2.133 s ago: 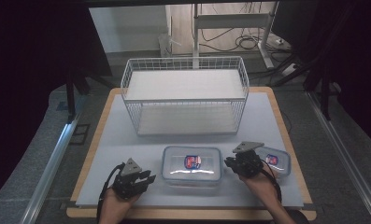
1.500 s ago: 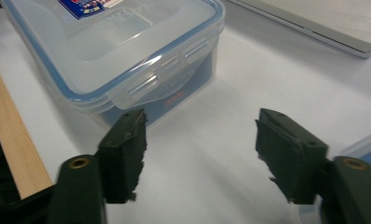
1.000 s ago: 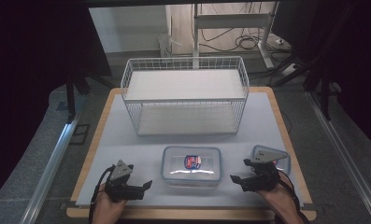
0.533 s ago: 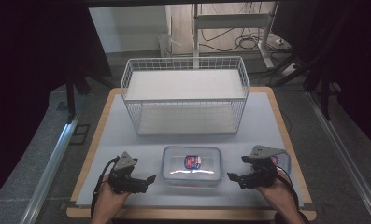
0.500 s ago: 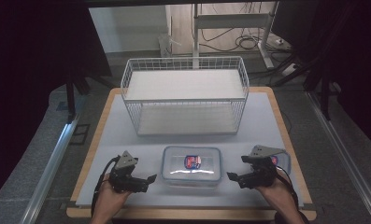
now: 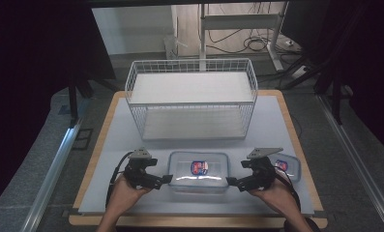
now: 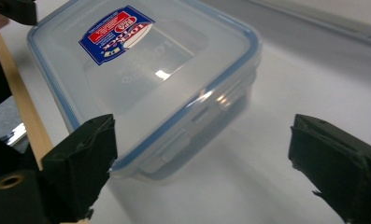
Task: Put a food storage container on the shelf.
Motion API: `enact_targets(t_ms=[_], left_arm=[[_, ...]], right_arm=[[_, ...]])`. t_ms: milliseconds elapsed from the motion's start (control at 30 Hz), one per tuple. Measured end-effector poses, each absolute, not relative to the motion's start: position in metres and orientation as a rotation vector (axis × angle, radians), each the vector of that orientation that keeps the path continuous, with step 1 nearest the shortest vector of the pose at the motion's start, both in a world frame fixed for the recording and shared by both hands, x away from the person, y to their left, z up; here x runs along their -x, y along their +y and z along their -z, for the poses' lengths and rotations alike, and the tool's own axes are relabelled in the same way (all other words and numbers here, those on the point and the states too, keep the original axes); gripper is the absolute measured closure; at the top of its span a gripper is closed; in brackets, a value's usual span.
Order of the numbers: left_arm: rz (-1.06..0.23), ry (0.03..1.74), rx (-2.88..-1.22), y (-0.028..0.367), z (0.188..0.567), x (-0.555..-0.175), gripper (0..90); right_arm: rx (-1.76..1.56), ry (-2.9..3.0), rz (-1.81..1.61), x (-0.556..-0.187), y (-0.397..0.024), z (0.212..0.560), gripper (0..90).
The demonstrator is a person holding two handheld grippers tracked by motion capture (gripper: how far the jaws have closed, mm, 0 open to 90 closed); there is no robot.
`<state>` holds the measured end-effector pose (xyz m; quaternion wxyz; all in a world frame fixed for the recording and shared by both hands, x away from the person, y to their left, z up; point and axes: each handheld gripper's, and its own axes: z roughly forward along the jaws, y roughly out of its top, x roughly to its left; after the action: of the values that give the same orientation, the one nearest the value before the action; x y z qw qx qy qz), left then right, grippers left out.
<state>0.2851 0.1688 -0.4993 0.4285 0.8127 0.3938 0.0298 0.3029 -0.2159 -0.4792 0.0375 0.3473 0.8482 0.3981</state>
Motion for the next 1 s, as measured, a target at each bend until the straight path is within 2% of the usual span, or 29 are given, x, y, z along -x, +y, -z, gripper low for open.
enact_targets(t_ms=[100, 300, 333, 400, 467, 567, 700, 733, 767, 833, 1000], left_arm=[[0.016, 0.981, -2.034, 0.161, 0.504, -0.296, 6.6], [0.149, 0.946, -1.997, 0.15, 0.513, -0.308, 6.3], [0.166, 0.943, -1.997, 0.148, 0.515, -0.308, 1.9], [0.177, 0.956, -1.988, 0.147, 0.517, -0.307, 1.4], [0.177, 0.959, -1.986, 0.147, 0.516, -0.306, 4.8], [0.16, 0.967, -1.977, 0.15, 0.513, -0.3, 8.8], [0.159, 0.955, -1.977, 0.155, 0.511, -0.292, 14.0], [0.159, 0.955, -1.977, 0.155, 0.511, -0.292, 17.5], [0.161, 0.964, -1.922, 0.163, 0.51, -0.287, 24.1], [0.162, 0.957, -1.901, 0.167, 0.509, -0.284, 31.0], [0.133, 0.959, -1.894, 0.168, 0.506, -0.275, 36.3]], right_arm=[[-1.099, 2.662, -1.234, -0.31, -0.209, 0.483, 12.7], [-1.198, 2.741, -1.289, -0.323, -0.203, 0.49, 12.8], [-1.215, 2.774, -1.317, -0.326, -0.2, 0.493, 12.8], [-1.232, 2.803, -1.34, -0.327, -0.198, 0.496, 11.9], [-1.249, 2.813, -1.341, -0.328, -0.197, 0.498, 11.0], [-1.257, 2.803, -1.365, -0.326, -0.201, 0.496, 18.1], [-1.235, 2.786, -1.4, -0.321, -0.206, 0.495, 23.9], [-1.235, 2.786, -1.4, -0.321, -0.206, 0.495, 23.9], [-1.21, 2.768, -1.422, -0.317, -0.209, 0.493, 30.4], [-1.206, 2.747, -1.453, -0.313, -0.213, 0.491, 35.8], [-1.216, 2.711, -1.505, -0.306, -0.218, 0.489, 42.9]])
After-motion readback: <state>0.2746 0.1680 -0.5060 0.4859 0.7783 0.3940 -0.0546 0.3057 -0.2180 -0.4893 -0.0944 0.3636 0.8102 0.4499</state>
